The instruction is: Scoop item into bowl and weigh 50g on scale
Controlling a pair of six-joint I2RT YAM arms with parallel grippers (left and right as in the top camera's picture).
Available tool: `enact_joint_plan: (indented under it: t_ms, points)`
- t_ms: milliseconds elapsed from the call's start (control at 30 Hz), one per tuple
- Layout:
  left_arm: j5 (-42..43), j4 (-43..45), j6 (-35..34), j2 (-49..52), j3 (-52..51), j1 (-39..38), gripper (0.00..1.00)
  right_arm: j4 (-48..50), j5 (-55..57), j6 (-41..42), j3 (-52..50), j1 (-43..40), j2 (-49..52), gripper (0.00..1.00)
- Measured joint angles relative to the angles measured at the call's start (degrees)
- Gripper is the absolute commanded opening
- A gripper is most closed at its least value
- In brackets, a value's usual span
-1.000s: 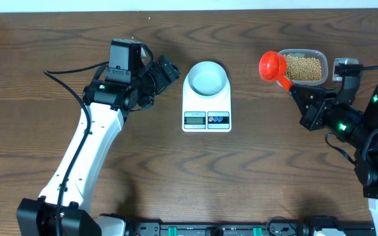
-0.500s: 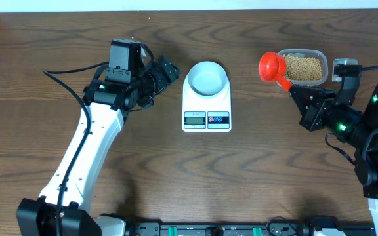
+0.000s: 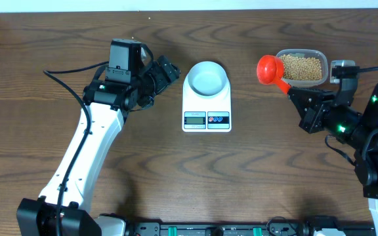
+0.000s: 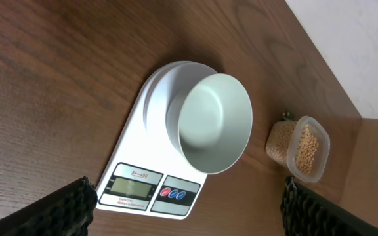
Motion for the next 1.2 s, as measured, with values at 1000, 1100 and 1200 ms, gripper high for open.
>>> enact_joint_plan:
  t_ms: [1000,1100,1200]
  points:
    - [-2.5,-2.6,0.8,0.0,0.0,0.0,0.98,-0.8,2.3,-2.1,5.8,0.3,14.2,0.01]
    - [-3.5,-2.8,0.8,0.0,0.0,0.0,0.98,-1.2,2.8,-2.8,6.3,0.4,14.3,0.01]
    - [-4.1,-3.6,1.9,0.0,0.0,0.0,0.98,-2.6,3.3,-3.9,6.4,0.4,14.3,0.01]
